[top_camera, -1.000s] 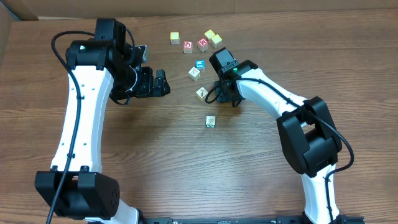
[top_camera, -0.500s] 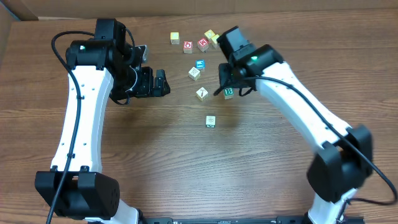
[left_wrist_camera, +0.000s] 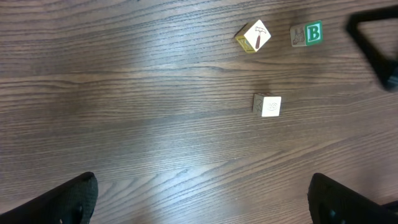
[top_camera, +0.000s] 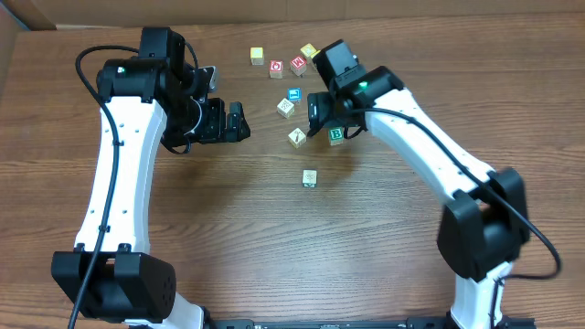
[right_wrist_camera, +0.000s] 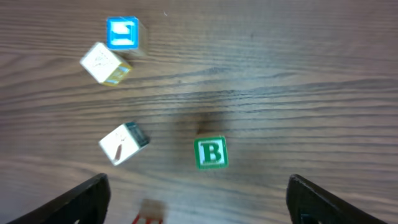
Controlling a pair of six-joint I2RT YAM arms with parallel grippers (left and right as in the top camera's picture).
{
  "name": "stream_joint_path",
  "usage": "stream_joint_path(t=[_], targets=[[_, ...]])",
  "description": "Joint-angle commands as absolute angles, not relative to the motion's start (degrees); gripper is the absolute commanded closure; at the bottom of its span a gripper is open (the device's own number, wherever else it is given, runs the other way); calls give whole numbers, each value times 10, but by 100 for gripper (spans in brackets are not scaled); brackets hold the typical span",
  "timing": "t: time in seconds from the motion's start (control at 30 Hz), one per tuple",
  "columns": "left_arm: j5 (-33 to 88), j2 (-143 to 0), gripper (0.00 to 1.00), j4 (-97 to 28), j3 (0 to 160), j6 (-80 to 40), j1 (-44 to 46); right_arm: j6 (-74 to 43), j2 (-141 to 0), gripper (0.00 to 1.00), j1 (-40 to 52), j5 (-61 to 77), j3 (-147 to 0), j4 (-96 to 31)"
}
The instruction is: Flip 4 blocks
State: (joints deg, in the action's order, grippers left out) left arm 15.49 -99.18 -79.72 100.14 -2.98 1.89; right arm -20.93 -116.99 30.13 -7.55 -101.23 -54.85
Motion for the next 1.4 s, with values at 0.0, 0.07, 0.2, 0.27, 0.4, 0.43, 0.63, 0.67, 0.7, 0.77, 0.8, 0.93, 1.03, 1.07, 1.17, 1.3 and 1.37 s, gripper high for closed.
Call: stream_joint_path(t=[0.0, 0.07, 0.2, 0.27, 0.4, 0.43, 0.63, 0.67, 0.7, 0.77, 0.8, 0.93, 1.03, 1.07, 1.17, 1.3, 1.37], targets=[[163, -996, 0, -796, 1017, -34, 23, -206, -1213, 16, 301, -79, -1004, -537], [163, -996, 0, -796, 1017, -34, 23, -205, -1229, 20, 301, -79, -1004, -531], [163, -997, 0, -796, 1017, -34, 23, -193, -1252, 39, 301, -79, -1004, -525], [163, -997, 0, -796, 1017, -34, 23, -193, -1258, 39, 301, -79, -1004, -526], [163, -996, 0, -796, 1017, -34, 23, -192, -1270, 39, 301, -79, -1003, -517], [163, -996, 0, -796, 1017, -34, 23, -192, -1274, 39, 301, -79, -1003, -514], [163, -996, 0, -796, 1017, -34, 23, -191, -1291, 50, 301, -79, -1000, -506], [163, -996, 0, -796, 1017, -34, 23, -191, -1291, 50, 300, -80, -999, -504], [163, -997, 0, -796, 1017, -34, 23, -191, -1291, 50, 300, -80, -997, -502], [163, -997, 0, -796, 1017, -34, 23, -191, -1291, 52, 300, -80, -997, -502], [163, -997, 0, -796, 1017, -34, 23, -191, -1291, 56, 300, -80, -997, -502], [163, -996, 0, -796, 1017, -34, 23, -191, -1291, 69, 300, -81, -997, -502], [163, -997, 0, -796, 1017, -34, 23, -191, -1287, 69, 299, -81, -1007, -515], [163, -997, 0, -796, 1017, -34, 23, -191, -1283, 70, 299, -81, -1017, -526], [163, -997, 0, -796, 1017, -34, 23, -191, -1266, 77, 299, -81, -1049, -566], [163, -996, 0, -796, 1017, -34, 23, -196, -1230, 76, 299, -74, -1117, -648], [163, -997, 0, -796, 1017, -34, 23, -213, -1214, 76, 299, -65, -1153, -696]])
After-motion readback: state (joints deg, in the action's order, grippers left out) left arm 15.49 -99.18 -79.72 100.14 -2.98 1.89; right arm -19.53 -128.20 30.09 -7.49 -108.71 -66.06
